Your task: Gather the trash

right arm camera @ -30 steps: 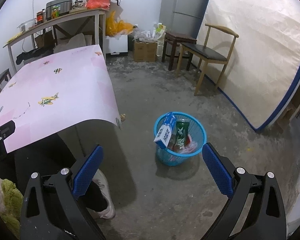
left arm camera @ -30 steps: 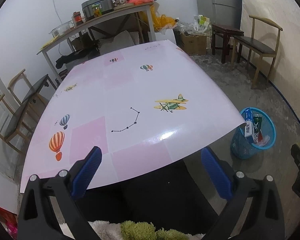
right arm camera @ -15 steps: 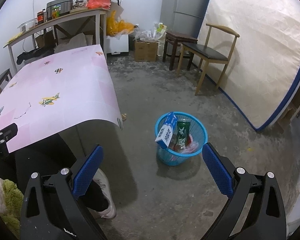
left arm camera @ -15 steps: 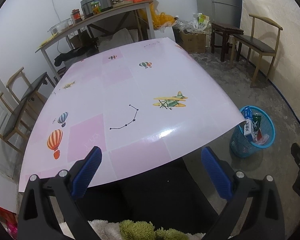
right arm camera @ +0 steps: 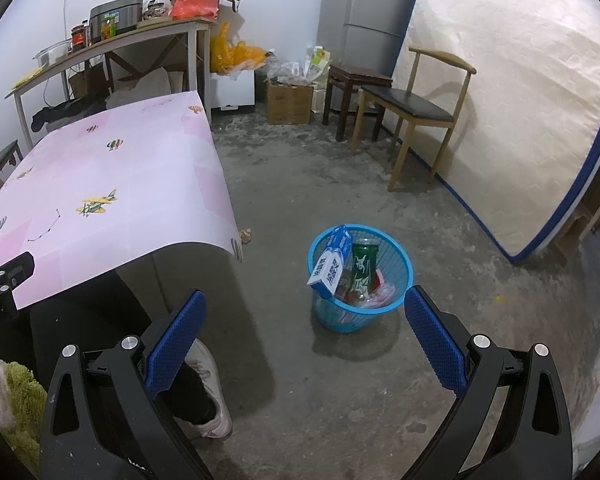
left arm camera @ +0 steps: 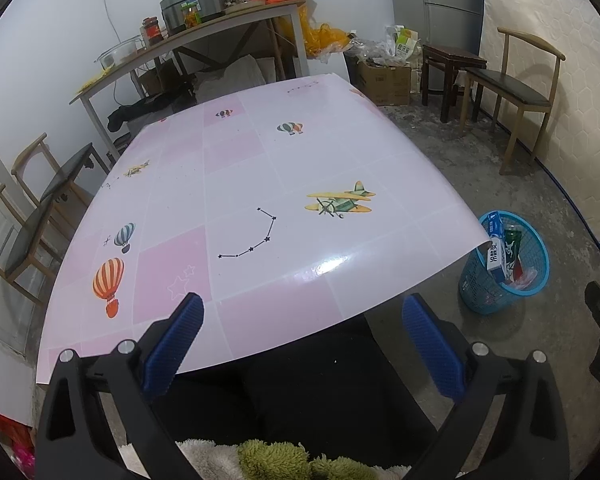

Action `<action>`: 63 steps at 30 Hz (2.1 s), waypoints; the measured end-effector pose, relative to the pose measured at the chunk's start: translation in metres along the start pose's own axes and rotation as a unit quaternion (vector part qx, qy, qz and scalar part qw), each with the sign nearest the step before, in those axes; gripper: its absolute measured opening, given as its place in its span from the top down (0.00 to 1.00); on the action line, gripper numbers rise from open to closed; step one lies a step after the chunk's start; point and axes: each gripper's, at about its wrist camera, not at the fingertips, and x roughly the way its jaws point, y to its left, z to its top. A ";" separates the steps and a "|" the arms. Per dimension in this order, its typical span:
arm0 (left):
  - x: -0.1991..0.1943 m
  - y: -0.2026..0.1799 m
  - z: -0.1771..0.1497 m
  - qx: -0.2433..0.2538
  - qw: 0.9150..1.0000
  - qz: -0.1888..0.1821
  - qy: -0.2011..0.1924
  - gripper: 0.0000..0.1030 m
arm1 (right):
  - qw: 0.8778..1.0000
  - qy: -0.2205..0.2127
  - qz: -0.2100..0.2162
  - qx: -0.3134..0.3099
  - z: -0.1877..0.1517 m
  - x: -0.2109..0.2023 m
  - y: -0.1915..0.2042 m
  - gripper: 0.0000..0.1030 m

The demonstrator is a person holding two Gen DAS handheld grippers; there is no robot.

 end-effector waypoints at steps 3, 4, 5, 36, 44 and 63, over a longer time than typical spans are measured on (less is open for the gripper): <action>0.000 0.000 0.000 0.000 1.000 0.000 0.000 0.05 | 1.000 0.000 0.002 -0.001 0.000 -0.001 0.002 0.08; 0.000 0.000 0.000 0.000 1.000 0.000 0.000 0.05 | 1.000 -0.001 0.002 -0.001 0.001 -0.002 0.001 0.08; 0.000 0.000 0.000 0.000 1.000 0.000 0.000 0.05 | 1.000 -0.001 0.002 -0.001 0.001 -0.002 0.002 0.08; 0.000 0.001 0.002 -0.003 1.000 -0.001 -0.001 0.05 | 1.000 -0.003 0.003 -0.002 0.002 -0.007 0.003 0.08; -0.001 0.000 0.002 -0.003 1.000 0.000 0.001 0.05 | 1.000 -0.004 0.003 -0.001 0.002 -0.007 0.003 0.08; -0.001 -0.003 -0.001 -0.003 1.000 -0.002 0.003 0.05 | 1.000 -0.004 0.004 -0.001 0.002 -0.007 0.002 0.08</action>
